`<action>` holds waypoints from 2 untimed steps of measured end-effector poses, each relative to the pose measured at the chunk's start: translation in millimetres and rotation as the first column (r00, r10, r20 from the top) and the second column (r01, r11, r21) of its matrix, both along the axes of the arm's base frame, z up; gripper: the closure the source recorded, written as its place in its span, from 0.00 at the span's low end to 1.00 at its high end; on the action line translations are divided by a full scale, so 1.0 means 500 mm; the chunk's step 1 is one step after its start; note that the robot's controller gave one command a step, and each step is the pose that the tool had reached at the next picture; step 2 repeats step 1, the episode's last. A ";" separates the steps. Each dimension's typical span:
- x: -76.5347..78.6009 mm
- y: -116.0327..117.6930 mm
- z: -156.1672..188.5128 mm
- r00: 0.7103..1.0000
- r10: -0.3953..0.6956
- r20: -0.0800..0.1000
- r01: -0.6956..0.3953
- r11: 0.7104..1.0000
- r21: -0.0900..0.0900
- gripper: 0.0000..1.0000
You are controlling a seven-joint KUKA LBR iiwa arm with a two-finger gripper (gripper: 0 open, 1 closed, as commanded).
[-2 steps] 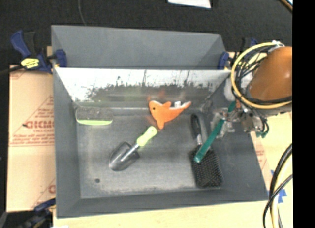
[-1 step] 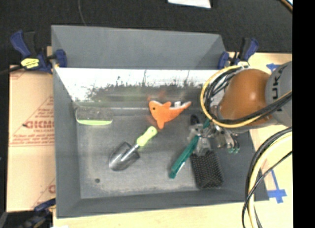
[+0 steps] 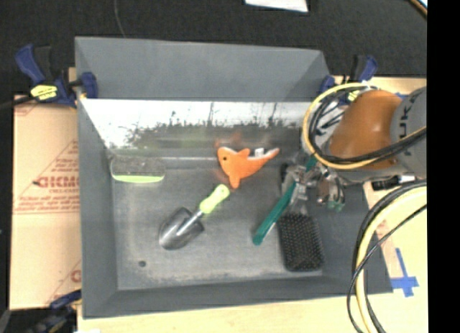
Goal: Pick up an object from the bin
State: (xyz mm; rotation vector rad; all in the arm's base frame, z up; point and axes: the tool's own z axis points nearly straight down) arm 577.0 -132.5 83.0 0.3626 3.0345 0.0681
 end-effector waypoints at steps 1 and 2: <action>-0.036 0.097 -0.024 0.965 0.262 -0.007 -0.262 0.964 -0.040 1.00; -0.036 0.097 -0.024 0.965 0.262 -0.007 -0.262 0.964 -0.040 1.00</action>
Offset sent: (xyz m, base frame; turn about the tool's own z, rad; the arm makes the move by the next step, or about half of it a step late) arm 0.0009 0.0181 -0.0100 -0.0659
